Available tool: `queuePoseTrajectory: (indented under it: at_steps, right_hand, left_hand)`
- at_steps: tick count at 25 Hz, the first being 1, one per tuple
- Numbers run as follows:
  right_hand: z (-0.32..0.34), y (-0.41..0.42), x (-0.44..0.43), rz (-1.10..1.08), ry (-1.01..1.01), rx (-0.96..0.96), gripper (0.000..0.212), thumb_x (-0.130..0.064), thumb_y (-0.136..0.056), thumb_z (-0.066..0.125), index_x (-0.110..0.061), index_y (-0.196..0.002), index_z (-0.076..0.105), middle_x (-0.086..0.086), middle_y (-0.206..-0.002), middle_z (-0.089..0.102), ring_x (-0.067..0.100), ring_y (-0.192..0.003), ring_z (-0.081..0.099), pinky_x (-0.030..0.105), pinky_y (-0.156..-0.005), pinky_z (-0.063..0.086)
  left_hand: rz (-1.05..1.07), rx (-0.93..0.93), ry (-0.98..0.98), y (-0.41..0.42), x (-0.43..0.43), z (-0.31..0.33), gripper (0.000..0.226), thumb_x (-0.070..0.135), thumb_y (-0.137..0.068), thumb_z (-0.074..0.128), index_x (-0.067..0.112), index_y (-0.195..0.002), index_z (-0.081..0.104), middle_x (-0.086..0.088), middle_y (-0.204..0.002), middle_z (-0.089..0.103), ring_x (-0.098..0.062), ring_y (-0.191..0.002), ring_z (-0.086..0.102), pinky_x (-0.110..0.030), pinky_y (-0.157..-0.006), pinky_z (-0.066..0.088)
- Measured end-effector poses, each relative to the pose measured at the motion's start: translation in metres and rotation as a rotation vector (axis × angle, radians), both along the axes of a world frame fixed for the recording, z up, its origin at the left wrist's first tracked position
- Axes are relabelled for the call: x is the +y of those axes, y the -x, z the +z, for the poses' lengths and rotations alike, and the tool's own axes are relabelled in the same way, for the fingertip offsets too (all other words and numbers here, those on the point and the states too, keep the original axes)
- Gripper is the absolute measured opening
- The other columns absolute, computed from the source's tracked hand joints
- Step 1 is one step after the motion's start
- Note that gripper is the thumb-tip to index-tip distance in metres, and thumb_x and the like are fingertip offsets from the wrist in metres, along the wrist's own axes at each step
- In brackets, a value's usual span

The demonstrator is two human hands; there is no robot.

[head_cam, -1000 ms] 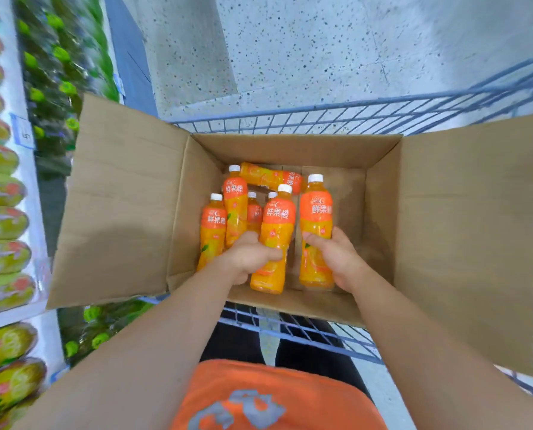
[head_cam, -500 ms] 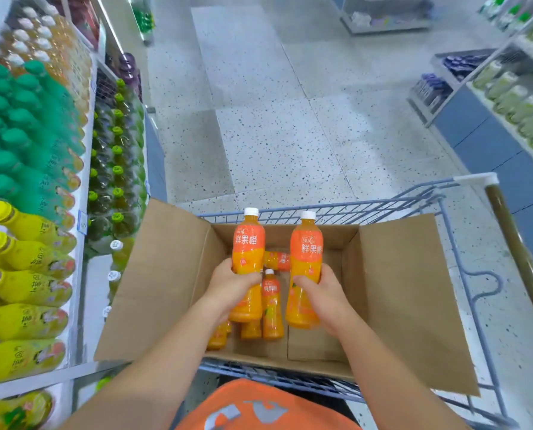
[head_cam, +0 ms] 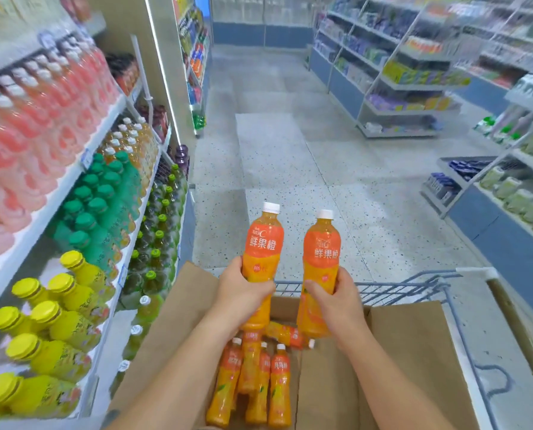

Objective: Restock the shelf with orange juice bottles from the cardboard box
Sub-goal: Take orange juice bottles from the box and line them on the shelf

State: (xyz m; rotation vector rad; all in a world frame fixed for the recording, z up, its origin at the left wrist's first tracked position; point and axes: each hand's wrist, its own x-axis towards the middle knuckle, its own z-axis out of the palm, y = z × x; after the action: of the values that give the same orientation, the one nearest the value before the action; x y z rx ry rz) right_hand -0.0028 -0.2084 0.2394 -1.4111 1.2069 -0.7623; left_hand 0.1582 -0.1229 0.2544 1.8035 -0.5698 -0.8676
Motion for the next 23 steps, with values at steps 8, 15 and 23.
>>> queuePoseTrajectory:
  at_steps: [8, 15, 23]
  right_hand:
    - [0.072, -0.006, -0.007, 0.319, 0.155, -0.127, 0.018, -0.017, -0.082, 0.077, -0.026, -0.093, 0.066, -0.003, -0.087, 0.074, 0.017, -0.083, 0.071, 0.042, -0.076, 0.059]
    - [0.11, -0.014, 0.05, 0.672, 0.18, -0.234, 0.02, -0.012, -0.082, 0.077, -0.024, -0.096, 0.068, -0.003, -0.086, 0.075, 0.016, -0.08, 0.072, 0.039, -0.073, 0.058]
    - [0.14, -0.038, 0.175, 1.032, 0.189, -0.272, 0.022, -0.027, -0.083, 0.078, -0.034, -0.1, 0.067, -0.01, -0.089, 0.075, 0.01, -0.081, 0.071, 0.032, -0.07, 0.055]
  left_hand:
    - [0.358, -0.14, 0.132, 0.04, 0.036, 0.071, 0.031, 0.022, -0.068, 0.082, 0.028, -0.094, 0.066, 0.004, -0.085, 0.075, -0.016, -0.079, 0.072, -0.039, -0.075, 0.06]
    - [0.7, -0.251, 0.134, 0.078, 0.128, 0.114, 0.026, 0.012, -0.072, 0.081, 0.022, -0.091, 0.067, 0.003, -0.08, 0.074, -0.018, -0.073, 0.07, -0.029, -0.063, 0.054]
    - [0.911, -0.326, 0.098, 0.104, 0.277, 0.149, 0.029, 0.018, -0.07, 0.083, 0.027, -0.093, 0.067, 0.003, -0.084, 0.076, -0.019, -0.079, 0.073, -0.041, -0.074, 0.061]
